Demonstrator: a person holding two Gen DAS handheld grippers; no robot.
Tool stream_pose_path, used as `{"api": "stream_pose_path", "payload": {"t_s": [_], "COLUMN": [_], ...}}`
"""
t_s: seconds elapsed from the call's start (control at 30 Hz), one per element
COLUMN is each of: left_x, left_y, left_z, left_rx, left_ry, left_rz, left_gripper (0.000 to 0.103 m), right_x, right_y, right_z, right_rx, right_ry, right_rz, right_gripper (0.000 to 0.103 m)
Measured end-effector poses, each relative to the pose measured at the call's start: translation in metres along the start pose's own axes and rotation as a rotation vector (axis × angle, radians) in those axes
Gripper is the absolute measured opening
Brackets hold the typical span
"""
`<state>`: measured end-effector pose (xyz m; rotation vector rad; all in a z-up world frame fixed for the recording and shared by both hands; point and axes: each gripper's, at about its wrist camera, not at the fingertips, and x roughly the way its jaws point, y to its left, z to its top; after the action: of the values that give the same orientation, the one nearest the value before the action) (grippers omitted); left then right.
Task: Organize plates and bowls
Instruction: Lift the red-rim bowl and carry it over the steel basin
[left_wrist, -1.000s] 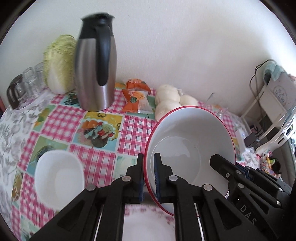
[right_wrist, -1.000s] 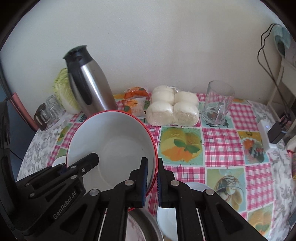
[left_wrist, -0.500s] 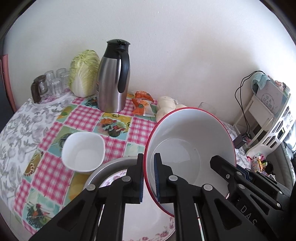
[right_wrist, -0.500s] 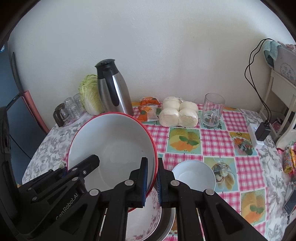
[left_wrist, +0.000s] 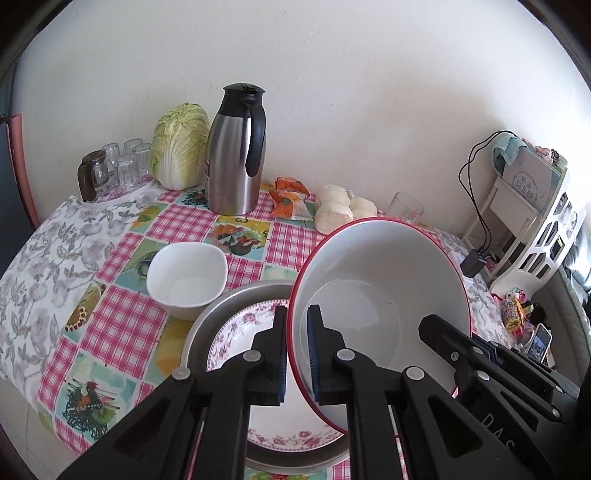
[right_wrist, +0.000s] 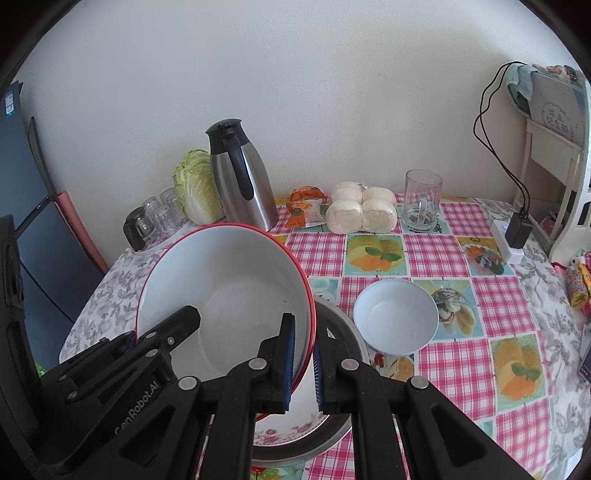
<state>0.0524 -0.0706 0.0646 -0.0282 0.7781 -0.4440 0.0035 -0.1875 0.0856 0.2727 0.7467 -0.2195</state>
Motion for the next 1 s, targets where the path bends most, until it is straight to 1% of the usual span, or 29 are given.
{"api": "stream_pose_path", "payload": {"t_s": [0.13, 0.17, 0.3, 0.67, 0.87, 1.0], "left_x": [0.000, 0.000, 0.006, 0.024, 0.034, 0.039], "left_y": [0.008, 0.011, 0.022, 0.047, 0.049, 0.047], "left_z": [-0.004, -0.005, -0.009, -0.016, -0.016, -0.016], "left_rx": [-0.013, -0.021, -0.056, -0.098, -0.103, -0.103], "left_ry": [0.017, 0.036, 0.058, 0.115, 0.142, 0.155], "left_rz": [-0.006, -0.007, -0.011, 0.016, 0.012, 0.004], "left_gripper": [0.010, 0.010, 0.010, 0.010, 0.010, 0.010], "right_x": [0.002, 0.003, 0.009, 0.037, 0.051, 0.052], "right_y": [0.002, 0.003, 0.008, 0.023, 0.018, 0.016], "right_z": [-0.009, -0.011, -0.018, -0.031, -0.037, -0.035], "right_rx": [0.031, 0.035, 0.053, 0.039, 0.056, 0.058], "right_ry": [0.009, 0.010, 0.023, 0.047, 0.078, 0.078], "right_rz": [0.009, 0.010, 0.019, 0.039, 0.044, 0.036], "right_gripper": [0.010, 0.010, 0.010, 0.010, 0.010, 0.010]}}
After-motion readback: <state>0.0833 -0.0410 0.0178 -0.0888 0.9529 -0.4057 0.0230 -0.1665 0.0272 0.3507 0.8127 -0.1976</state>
